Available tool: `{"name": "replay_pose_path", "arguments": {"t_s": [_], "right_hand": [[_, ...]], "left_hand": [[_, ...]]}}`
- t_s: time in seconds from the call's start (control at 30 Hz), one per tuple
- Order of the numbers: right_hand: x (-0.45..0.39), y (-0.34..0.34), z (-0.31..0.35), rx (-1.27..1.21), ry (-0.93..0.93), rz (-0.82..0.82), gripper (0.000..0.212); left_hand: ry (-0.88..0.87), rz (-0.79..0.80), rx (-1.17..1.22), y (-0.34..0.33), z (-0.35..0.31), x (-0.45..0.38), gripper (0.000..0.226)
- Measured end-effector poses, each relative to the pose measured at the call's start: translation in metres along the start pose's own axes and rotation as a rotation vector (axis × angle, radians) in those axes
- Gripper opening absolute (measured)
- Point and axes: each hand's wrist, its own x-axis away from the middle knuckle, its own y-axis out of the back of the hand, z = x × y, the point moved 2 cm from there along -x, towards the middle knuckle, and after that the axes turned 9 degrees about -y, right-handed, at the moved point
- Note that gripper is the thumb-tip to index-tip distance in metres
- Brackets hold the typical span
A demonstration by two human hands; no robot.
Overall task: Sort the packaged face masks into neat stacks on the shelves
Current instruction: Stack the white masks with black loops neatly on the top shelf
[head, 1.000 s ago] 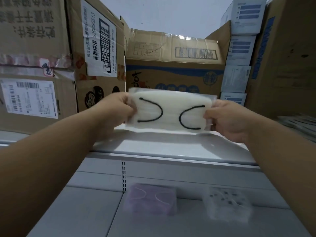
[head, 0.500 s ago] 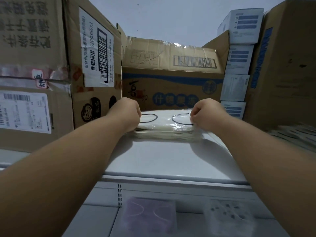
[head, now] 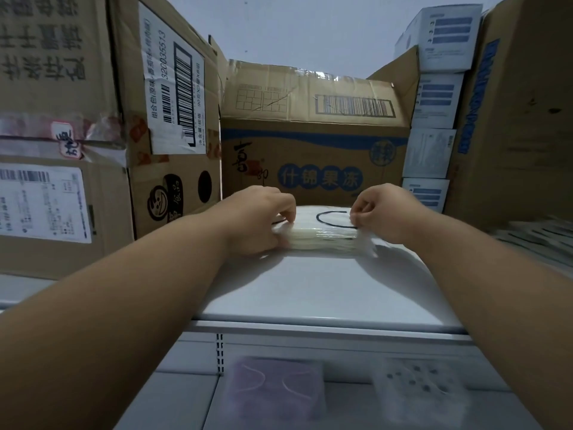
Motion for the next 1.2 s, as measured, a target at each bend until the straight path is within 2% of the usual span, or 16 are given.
{"name": "replay_pose_path", "arguments": {"t_s": [0.07, 0.17, 0.23, 0.37, 0.47, 0.6, 0.7, 0.83, 1.0, 1.1, 1.2], "right_hand": [[0.004, 0.002, 0.004, 0.09, 0.11, -0.001, 0.025], [0.014, -0.003, 0.014, 0.182, 0.207, 0.129, 0.042], [0.018, -0.01, 0.016, 0.21, 0.209, 0.195, 0.04], [0.017, -0.01, 0.014, 0.201, 0.23, 0.182, 0.037], [0.021, -0.003, 0.015, 0.108, 0.167, 0.215, 0.039], [0.026, 0.017, 0.013, 0.011, 0.133, 0.109, 0.025], [0.029, 0.037, -0.007, 0.087, 0.091, 0.026, 0.01], [0.039, 0.068, -0.054, 0.222, -0.072, 0.017, 0.019], [0.052, 0.074, -0.104, 0.401, -0.286, 0.181, 0.04], [0.057, 0.072, -0.115, 0.326, -0.27, 0.203, 0.041], [0.06, 0.082, -0.117, 0.115, -0.289, 0.165, 0.033]], "left_hand": [[-0.022, -0.033, 0.01, 0.001, 0.002, 0.002, 0.031], [-0.012, -0.063, 0.069, 0.001, 0.005, 0.003, 0.036], [-0.002, -0.078, 0.109, 0.001, 0.004, 0.003, 0.036], [0.0, -0.043, 0.105, 0.001, 0.003, 0.003, 0.029], [-0.036, -0.106, 0.075, 0.003, -0.003, 0.002, 0.029], [-0.131, -0.168, 0.025, 0.014, -0.037, -0.009, 0.028], [-0.182, -0.11, 0.096, 0.016, -0.079, -0.026, 0.023], [-0.126, 0.036, 0.249, 0.014, -0.134, -0.054, 0.028], [-0.054, 0.271, 0.221, -0.006, -0.182, -0.083, 0.037], [0.0, 0.363, 0.221, -0.014, -0.199, -0.097, 0.038], [0.092, 0.304, 0.33, -0.013, -0.2, -0.116, 0.037]]}}
